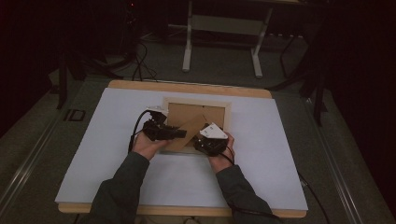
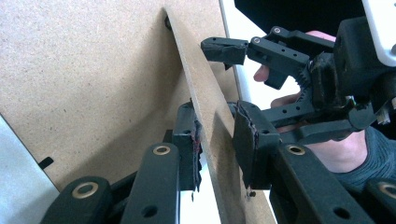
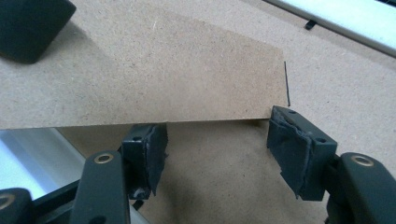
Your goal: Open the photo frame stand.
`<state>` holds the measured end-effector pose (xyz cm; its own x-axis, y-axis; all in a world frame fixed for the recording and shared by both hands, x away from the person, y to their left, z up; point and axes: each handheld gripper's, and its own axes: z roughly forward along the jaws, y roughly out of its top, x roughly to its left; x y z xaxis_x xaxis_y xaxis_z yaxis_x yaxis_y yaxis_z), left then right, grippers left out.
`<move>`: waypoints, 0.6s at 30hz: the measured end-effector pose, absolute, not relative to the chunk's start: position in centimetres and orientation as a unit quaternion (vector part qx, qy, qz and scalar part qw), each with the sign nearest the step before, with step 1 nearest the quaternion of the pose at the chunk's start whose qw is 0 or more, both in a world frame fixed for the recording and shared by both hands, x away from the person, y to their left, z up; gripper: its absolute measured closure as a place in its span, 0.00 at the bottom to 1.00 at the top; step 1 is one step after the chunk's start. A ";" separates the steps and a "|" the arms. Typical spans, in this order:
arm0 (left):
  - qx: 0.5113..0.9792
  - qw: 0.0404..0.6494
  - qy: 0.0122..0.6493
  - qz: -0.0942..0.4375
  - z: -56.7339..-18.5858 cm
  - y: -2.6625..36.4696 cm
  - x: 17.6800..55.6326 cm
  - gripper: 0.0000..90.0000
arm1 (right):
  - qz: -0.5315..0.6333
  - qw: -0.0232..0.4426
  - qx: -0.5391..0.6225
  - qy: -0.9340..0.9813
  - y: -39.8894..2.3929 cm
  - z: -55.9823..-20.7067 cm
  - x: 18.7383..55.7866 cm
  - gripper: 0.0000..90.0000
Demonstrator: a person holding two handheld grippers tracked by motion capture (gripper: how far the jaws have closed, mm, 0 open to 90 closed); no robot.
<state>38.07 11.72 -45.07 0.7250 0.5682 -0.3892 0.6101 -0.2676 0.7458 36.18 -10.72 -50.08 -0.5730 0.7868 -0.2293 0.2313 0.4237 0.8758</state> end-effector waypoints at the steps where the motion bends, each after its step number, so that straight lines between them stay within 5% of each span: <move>1: 0.797 0.478 0.368 -0.021 -45.1 11.7 37.9 0.81 | 0.428 0.324 0.327 0.778 -10.8 -50.1 36.1 0.41; 18: 0.809 0.480 0.338 -0.024 -45.6 11.8 35.3 0.84 | 0.437 0.313 0.296 0.789 -11.3 -50.2 34.4 0.42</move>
